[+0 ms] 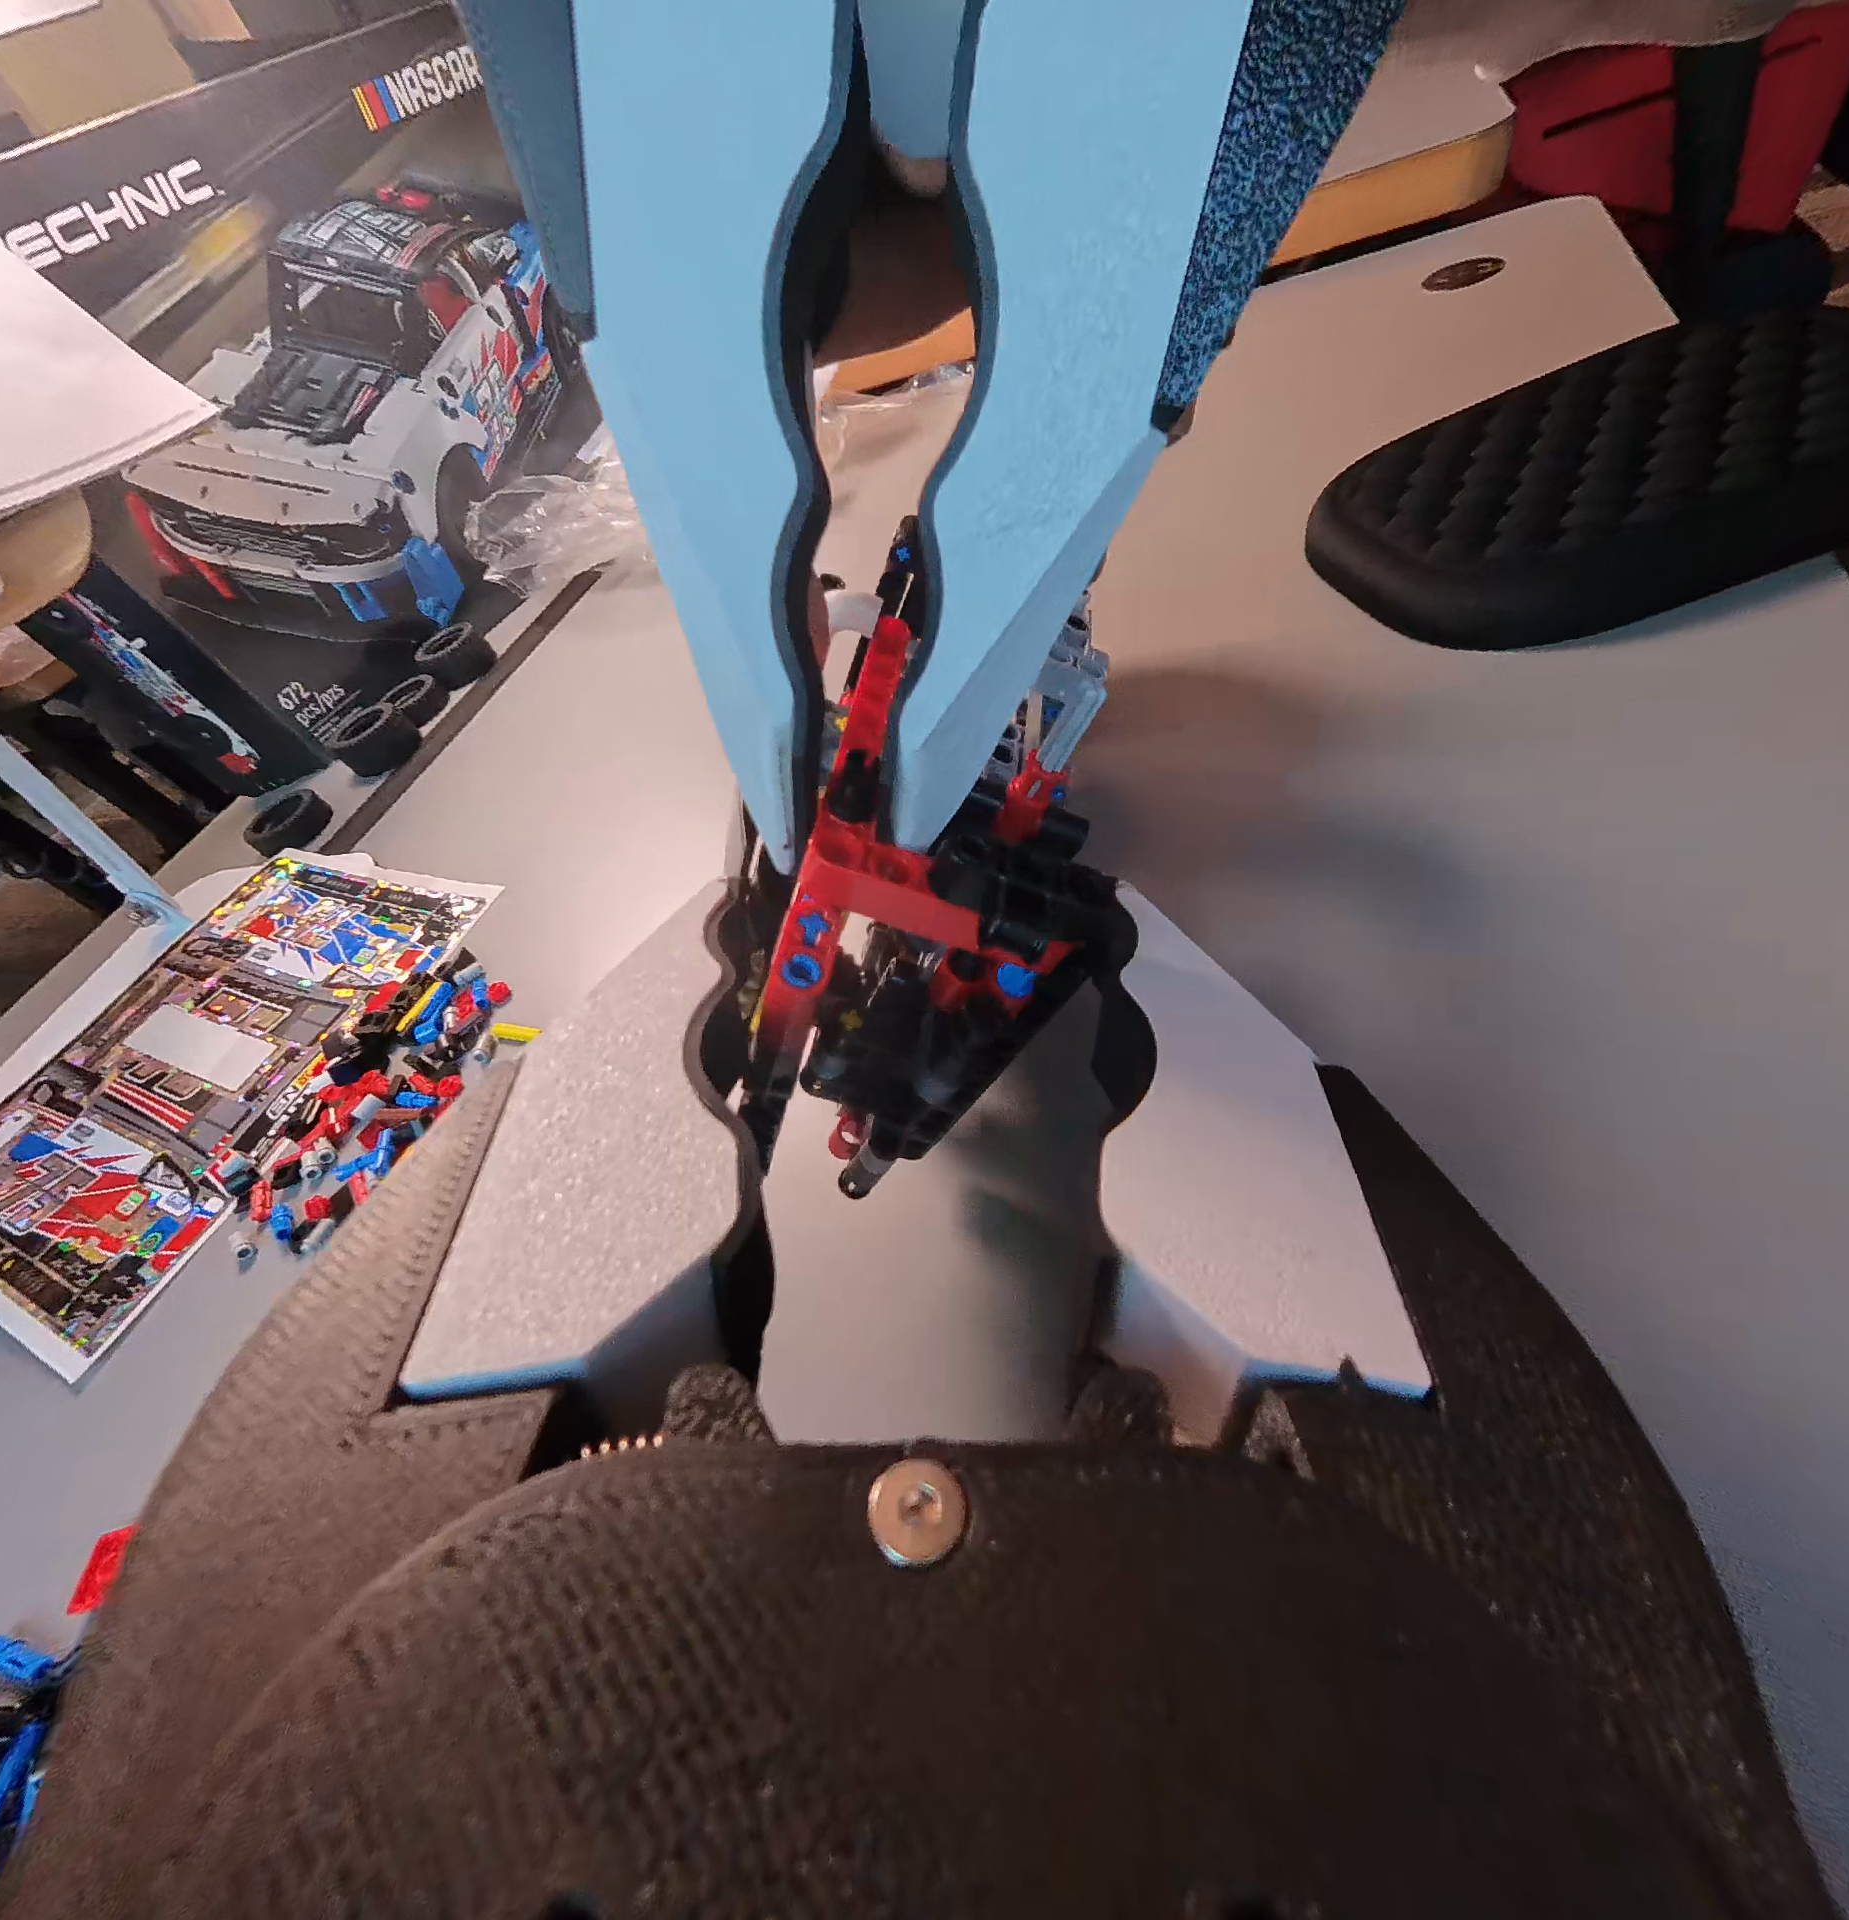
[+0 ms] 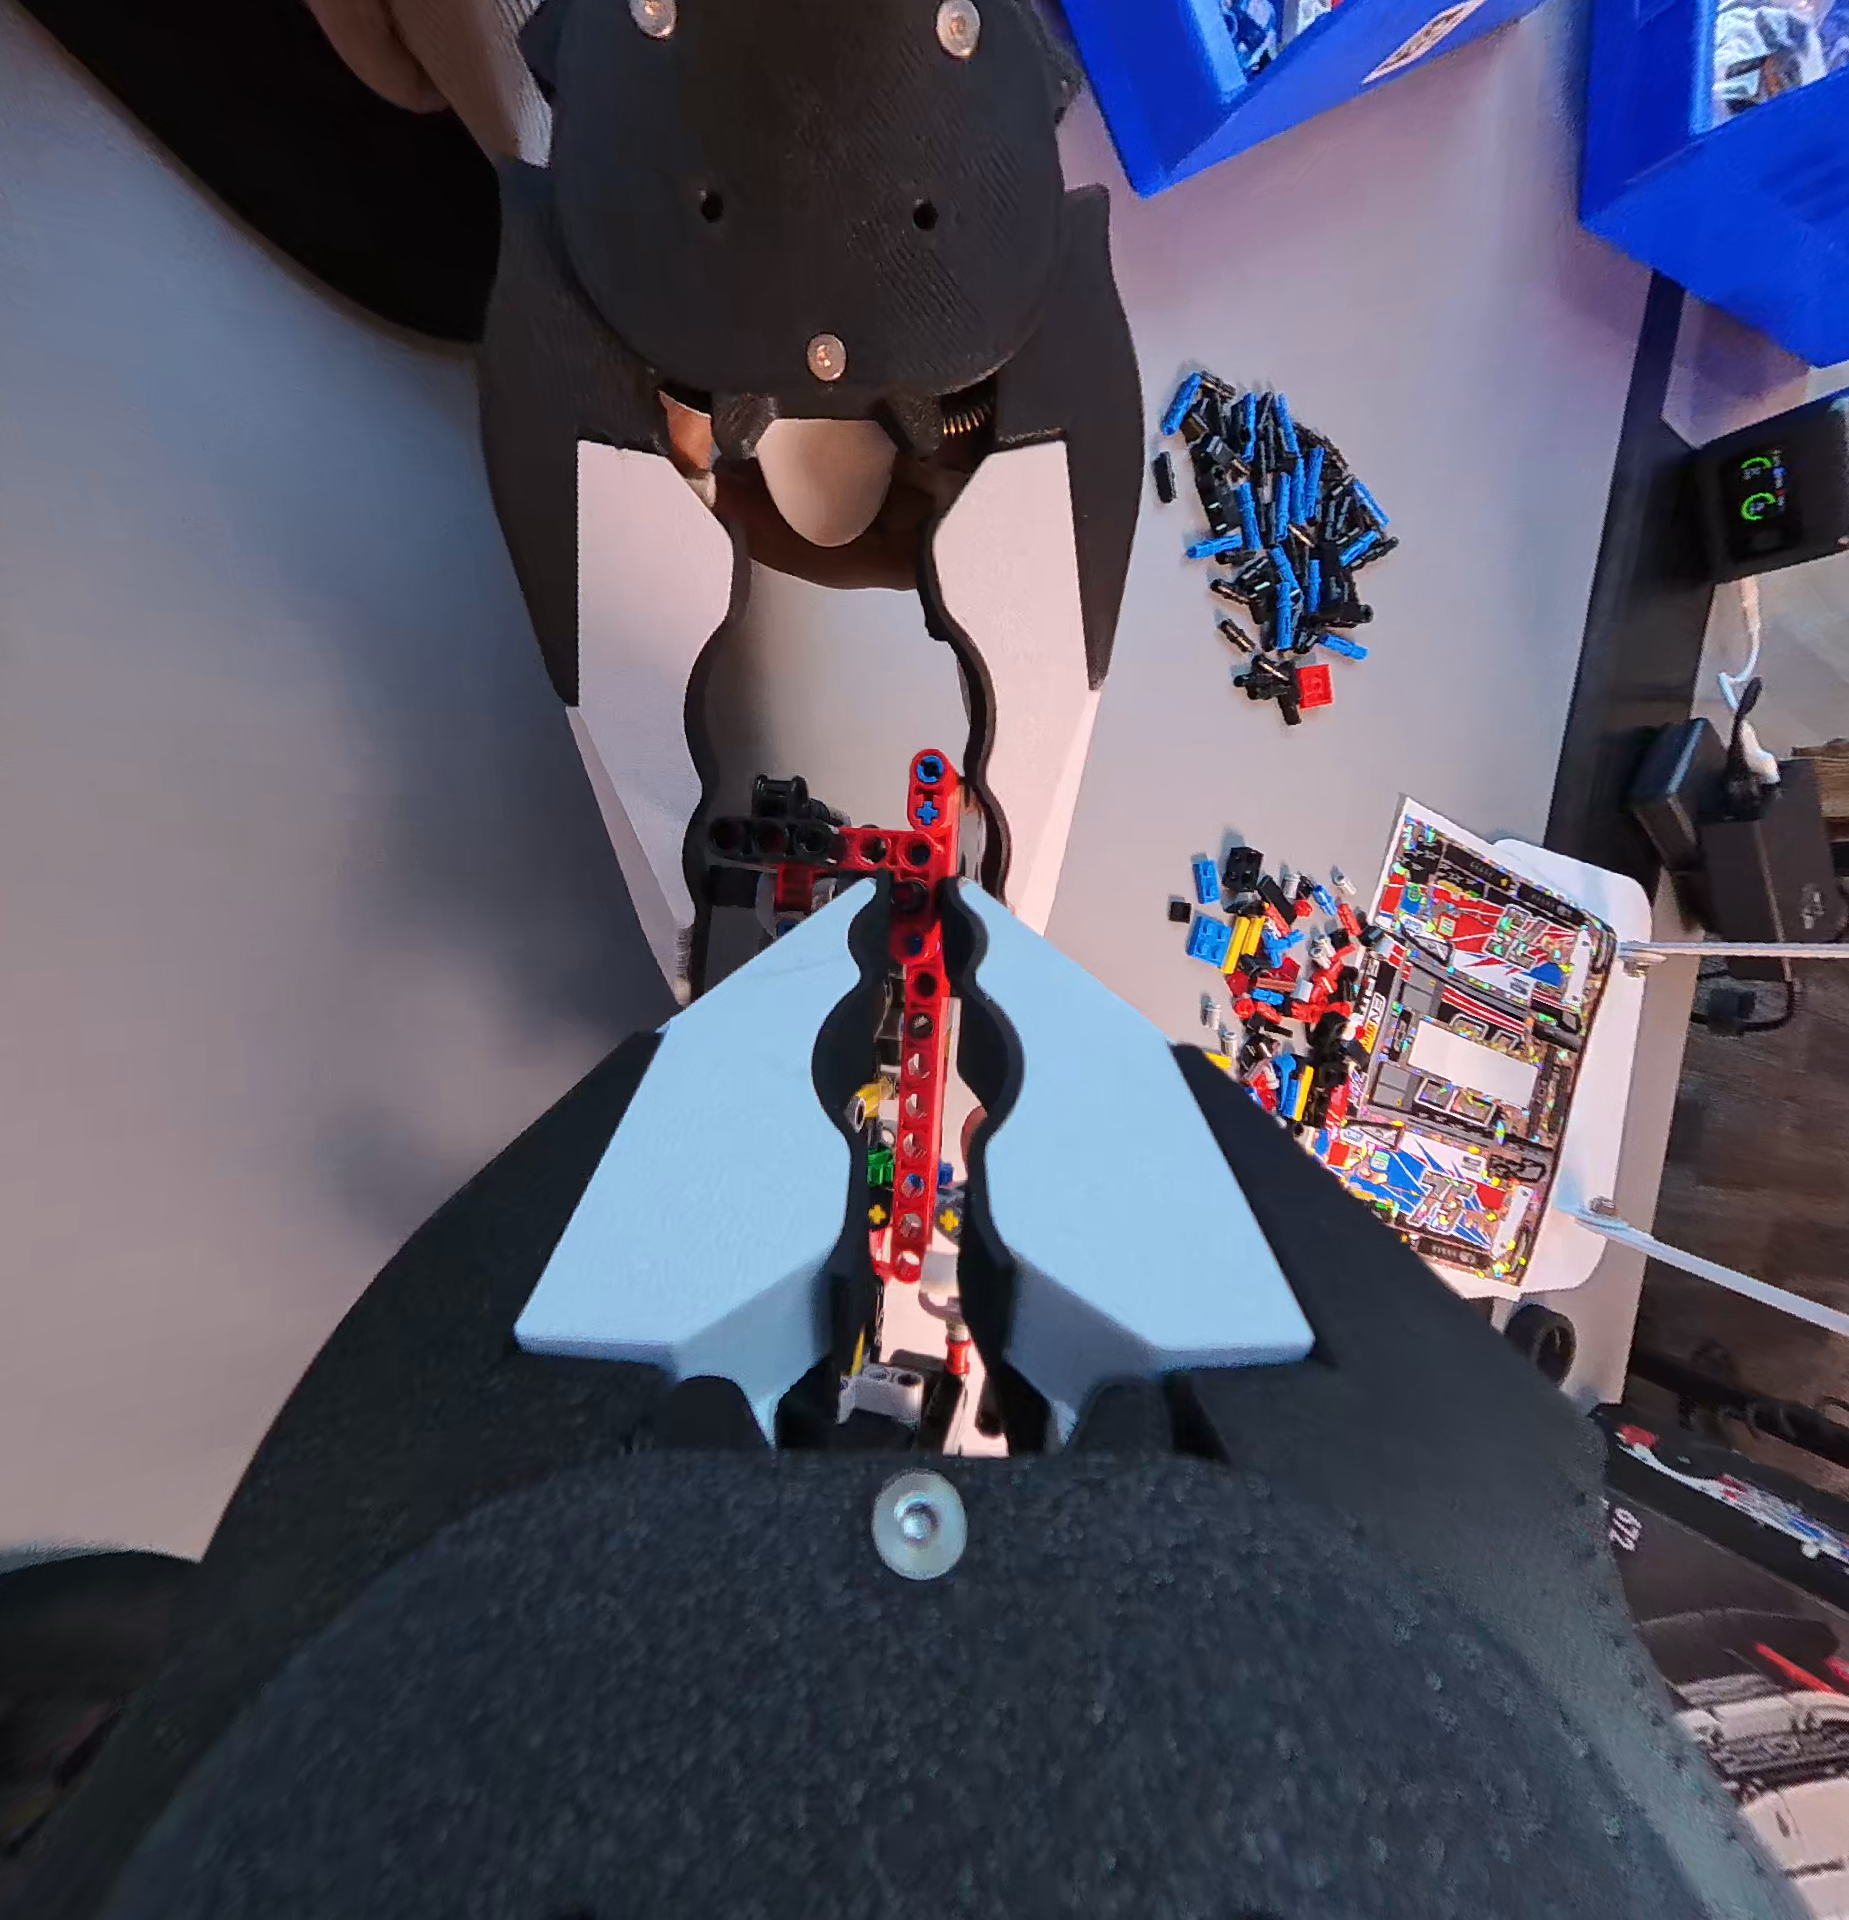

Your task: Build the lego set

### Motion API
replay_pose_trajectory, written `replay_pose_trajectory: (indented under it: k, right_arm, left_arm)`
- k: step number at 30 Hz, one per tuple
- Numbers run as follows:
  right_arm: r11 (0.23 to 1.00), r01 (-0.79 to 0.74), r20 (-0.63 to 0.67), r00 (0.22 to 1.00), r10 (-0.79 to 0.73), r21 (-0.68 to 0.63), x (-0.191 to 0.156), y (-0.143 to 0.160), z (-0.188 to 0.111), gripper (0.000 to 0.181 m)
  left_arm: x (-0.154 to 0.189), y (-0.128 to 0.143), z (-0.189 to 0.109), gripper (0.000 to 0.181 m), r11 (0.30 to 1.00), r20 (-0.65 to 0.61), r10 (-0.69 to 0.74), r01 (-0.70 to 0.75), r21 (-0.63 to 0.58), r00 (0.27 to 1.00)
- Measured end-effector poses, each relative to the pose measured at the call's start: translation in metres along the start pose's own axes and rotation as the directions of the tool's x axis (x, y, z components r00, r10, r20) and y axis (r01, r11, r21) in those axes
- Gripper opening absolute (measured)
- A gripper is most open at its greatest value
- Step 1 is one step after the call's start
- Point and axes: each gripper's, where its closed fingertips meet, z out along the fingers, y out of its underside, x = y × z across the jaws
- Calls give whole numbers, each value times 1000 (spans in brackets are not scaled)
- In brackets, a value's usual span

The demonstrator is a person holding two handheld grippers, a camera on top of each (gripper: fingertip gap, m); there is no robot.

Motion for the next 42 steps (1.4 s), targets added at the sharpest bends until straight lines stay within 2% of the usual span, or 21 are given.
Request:
replay_pose_trajectory:
  k: [4,7,11,15,17,20,23,26,28,31,33,35,38,42]
  right_arm:
    - [1000,2,-39,999,-2,4,3,2,0,6]
    - [999,-26,-63,998,27,23,7,6,-7,14]
    - [991,-128,31,991,127,46,0,21,-32,43]
    - [997,-40,34,999,43,-69,-15,41,-22,76]
    - [995,-35,3,999,35,-98,-9,46,-11,73]
    - [988,33,-2,999,-33,-149,-5,57,6,52]
    - [990,47,47,998,-41,-130,-3,56,5,44]
    - [994,51,99,994,-41,-102,-3,56,3,43]
    - [994,61,127,991,-50,-86,-4,55,1,42]
    - [994,93,171,982,-81,-64,-8,53,-3,42]
    - [993,107,178,979,-95,-59,-8,52,-3,44]
    - [992,115,169,980,-103,-61,-6,53,-1,48]
    - [992,113,151,983,-105,-48,-1,52,-2,60]
    - [996,58,116,991,-65,61,6,37,-20,60]
  left_arm:
    - [-2,1,2,63,1000,15,28,-28,-14,999]
    - [-5,0,2,63,1000,6,6,-6,-9,1000]
    - [-6,0,2,64,1000,-10,-7,7,-12,1000]
    - [-11,-2,2,63,999,-16,-44,44,-6,999]
    - [-13,-2,2,63,998,-18,-59,59,-3,998]
    - [-13,-2,2,63,997,-16,-73,73,-3,997]
    - [-18,-4,0,66,996,7,-86,86,19,996]
    - [-26,5,-2,89,998,39,-65,66,-11,997]
    - [-22,16,1,95,996,12,-80,80,-50,997]
    - [-14,34,9,91,987,-30,-95,90,-130,995]
    - [-9,40,14,72,981,-59,-95,83,-174,994]
    - [-8,41,17,63,980,-60,-91,79,-185,994]
    - [-8,42,18,62,977,-63,-104,90,-195,993]
    - [-8,43,17,62,971,-65,-141,125,-204,988]
